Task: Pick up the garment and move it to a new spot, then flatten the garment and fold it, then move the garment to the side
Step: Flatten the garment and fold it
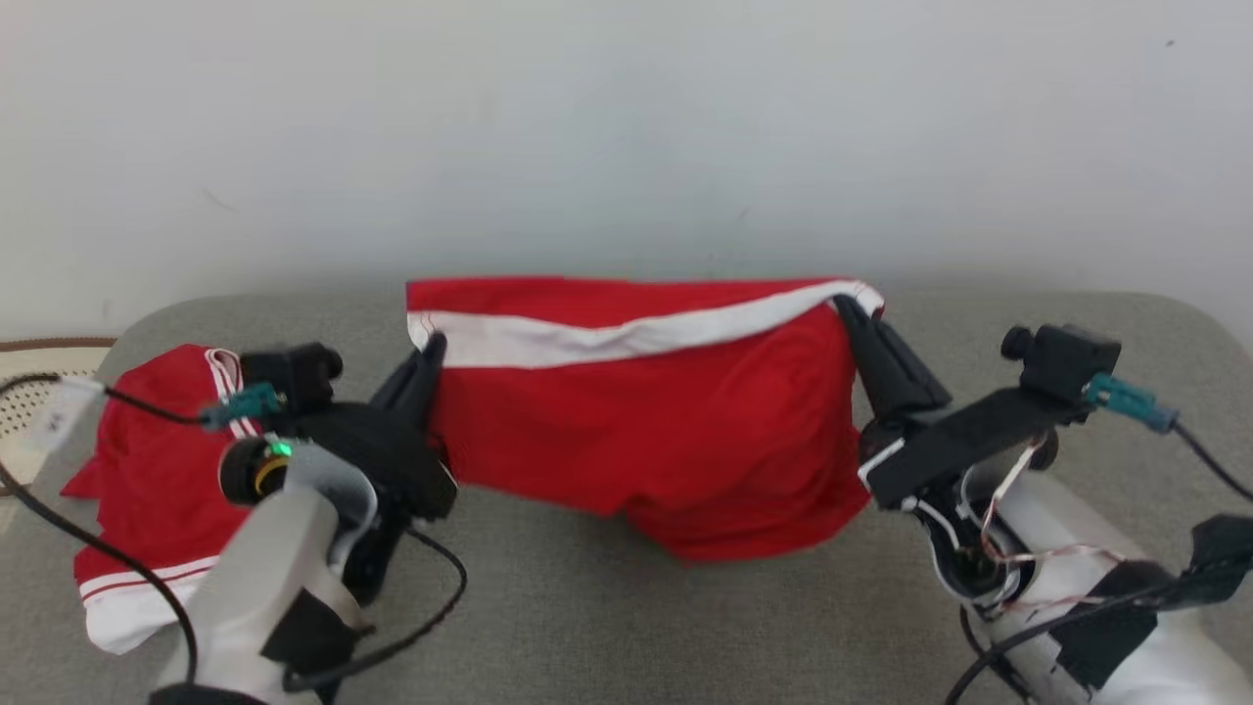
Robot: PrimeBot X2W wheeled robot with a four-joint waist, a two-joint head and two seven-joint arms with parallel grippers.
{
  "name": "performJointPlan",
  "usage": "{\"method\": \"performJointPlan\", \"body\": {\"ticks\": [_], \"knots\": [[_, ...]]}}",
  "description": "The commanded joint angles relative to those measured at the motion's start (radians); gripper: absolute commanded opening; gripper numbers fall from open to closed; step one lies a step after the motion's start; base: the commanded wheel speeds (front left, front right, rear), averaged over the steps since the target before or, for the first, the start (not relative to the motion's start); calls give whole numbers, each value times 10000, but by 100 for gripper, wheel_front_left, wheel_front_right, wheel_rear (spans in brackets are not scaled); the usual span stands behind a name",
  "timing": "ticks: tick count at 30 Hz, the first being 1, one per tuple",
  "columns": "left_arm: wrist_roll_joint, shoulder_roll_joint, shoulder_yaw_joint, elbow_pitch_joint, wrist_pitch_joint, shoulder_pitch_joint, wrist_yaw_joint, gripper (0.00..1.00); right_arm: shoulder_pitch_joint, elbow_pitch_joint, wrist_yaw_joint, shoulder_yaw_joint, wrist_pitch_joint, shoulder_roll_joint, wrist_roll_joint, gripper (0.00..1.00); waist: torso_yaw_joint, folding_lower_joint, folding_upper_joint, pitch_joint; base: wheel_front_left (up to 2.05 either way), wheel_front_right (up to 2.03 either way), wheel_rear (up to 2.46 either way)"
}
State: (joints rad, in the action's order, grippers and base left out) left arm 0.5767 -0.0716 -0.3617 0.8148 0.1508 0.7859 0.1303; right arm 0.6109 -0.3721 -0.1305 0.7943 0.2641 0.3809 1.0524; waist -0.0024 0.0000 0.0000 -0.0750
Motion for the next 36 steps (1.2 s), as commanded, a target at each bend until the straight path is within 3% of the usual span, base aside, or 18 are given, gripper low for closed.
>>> {"method": "performJointPlan", "body": {"ticks": [1,6,12,16,22,27,30,36], "knots": [[539,-430,-327,-208,-376,372,-2,0,475,-123,-4,3,2,133,183,0,160,0,0,-61,0,0,0],[3161,-1074,-914,-1079,-1991,1486,1,0,1802,-713,-4,180,2,267,613,0,331,0,0,-4,0,0,0],[6342,-1606,-700,-2057,-4067,2354,1,0,2986,-1469,-4,573,2,325,1080,0,442,0,0,145,0,0,0],[7899,-1905,-484,-2403,-5440,2604,3,0,3353,-1889,-4,755,2,390,1329,0,471,0,0,298,0,0,0],[9921,-1762,69,-2682,-6980,2232,3,0,3417,-2200,-4,949,2,410,1749,0,485,0,0,684,0,0,0],[11729,-1408,1235,-2742,-7692,2256,5,0,3771,-2411,-4,1246,-4,603,2201,0,427,0,0,1119,0,0,0],[12127,-1297,1758,-2771,-7609,2618,4,0,4111,-2498,-4,1343,-4,727,2325,0,390,0,0,1526,0,0,0],[10818,-1341,1421,-2920,-6998,3577,6,0,5469,-2797,-4,1491,-2,648,2263,0,289,0,0,2689,0,0,0]]}}
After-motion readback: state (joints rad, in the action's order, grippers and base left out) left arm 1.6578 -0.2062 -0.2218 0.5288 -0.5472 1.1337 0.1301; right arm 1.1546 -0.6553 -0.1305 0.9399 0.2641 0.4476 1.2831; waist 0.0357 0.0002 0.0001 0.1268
